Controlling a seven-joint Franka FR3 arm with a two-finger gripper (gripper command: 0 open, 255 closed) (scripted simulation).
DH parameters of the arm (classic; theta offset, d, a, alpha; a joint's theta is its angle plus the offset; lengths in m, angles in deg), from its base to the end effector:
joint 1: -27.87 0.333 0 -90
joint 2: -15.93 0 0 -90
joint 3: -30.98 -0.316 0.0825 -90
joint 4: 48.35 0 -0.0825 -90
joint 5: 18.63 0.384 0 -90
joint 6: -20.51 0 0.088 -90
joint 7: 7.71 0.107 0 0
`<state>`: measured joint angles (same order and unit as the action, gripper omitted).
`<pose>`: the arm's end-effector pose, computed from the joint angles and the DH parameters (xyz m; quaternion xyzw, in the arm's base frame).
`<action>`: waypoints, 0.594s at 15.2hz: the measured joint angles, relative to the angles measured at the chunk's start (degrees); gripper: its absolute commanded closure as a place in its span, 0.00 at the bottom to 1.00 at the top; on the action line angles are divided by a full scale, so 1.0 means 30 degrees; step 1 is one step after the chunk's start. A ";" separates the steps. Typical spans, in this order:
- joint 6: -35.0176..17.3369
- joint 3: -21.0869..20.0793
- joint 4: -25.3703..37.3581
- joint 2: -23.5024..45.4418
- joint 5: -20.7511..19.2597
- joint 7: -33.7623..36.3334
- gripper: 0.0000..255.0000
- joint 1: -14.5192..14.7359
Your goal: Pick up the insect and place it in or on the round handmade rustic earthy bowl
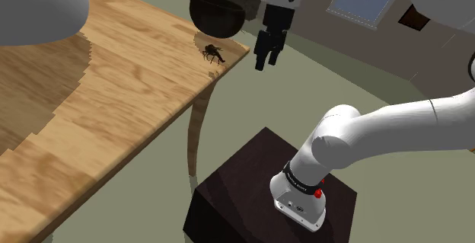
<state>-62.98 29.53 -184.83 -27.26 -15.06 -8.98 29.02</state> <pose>0.2999 0.0227 0.5598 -0.9956 -0.0304 0.0856 0.0218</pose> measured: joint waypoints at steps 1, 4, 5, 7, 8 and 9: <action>0.0000 0.0000 0.0000 0.0000 0.0000 0.0000 0.00 0.0000; -0.0013 -0.0591 0.0862 0.0714 0.0734 0.0640 0.00 0.0344; 0.0063 -0.0825 0.1316 0.1018 0.1035 0.0906 0.00 0.0482; 0.0032 -0.1334 0.2209 0.1749 0.1629 0.1468 0.00 0.0756; 0.0046 -0.1588 0.2728 0.2152 0.1916 0.1760 0.00 0.0885; 0.0131 -0.1784 0.3255 0.2497 0.2159 0.2004 0.00 0.0993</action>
<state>-62.59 24.18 -175.06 -19.77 -8.59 -2.97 32.00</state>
